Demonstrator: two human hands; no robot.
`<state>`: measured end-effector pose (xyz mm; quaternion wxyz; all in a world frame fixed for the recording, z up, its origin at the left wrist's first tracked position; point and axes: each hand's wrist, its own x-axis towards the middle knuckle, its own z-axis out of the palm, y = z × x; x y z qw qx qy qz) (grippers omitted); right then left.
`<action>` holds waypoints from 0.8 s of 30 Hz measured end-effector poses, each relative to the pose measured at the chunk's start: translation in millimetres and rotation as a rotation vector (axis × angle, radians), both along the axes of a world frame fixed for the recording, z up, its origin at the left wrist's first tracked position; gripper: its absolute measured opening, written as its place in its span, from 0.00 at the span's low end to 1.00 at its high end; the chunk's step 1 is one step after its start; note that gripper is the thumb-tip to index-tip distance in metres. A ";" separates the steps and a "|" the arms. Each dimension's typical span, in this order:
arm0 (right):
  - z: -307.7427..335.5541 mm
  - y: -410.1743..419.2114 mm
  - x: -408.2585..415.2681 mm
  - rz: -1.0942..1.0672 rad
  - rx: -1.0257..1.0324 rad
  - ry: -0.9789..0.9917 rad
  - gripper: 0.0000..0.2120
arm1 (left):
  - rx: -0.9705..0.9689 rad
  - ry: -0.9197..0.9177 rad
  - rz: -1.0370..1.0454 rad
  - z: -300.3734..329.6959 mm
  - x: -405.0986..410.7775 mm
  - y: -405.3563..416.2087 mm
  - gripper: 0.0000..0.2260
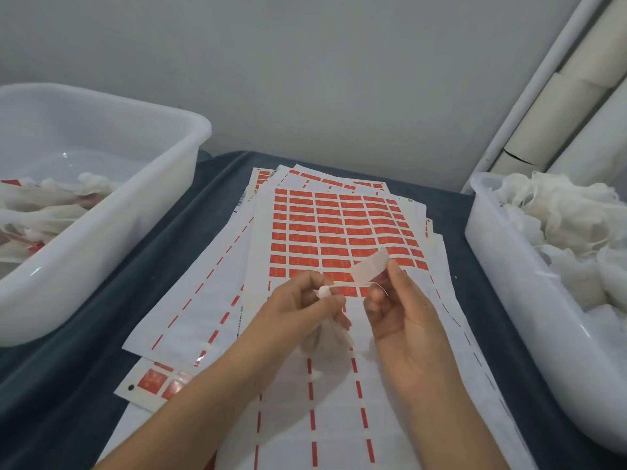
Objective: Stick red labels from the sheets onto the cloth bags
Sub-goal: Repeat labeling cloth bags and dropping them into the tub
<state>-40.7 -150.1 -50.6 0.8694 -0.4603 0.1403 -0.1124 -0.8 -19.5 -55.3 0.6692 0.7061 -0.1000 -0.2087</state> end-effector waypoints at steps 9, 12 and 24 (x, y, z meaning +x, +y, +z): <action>1.5 -1.6 1.3 -0.036 0.023 -0.015 0.11 | -0.028 -0.002 0.026 6.7 0.3 4.5 0.11; 1.3 -0.5 1.2 -0.034 0.009 -0.006 0.13 | -0.090 0.041 0.026 9.4 1.0 5.0 0.11; 7.2 -9.7 -1.8 -0.185 -0.335 -0.034 0.07 | -0.065 0.106 0.253 6.6 9.6 11.7 0.08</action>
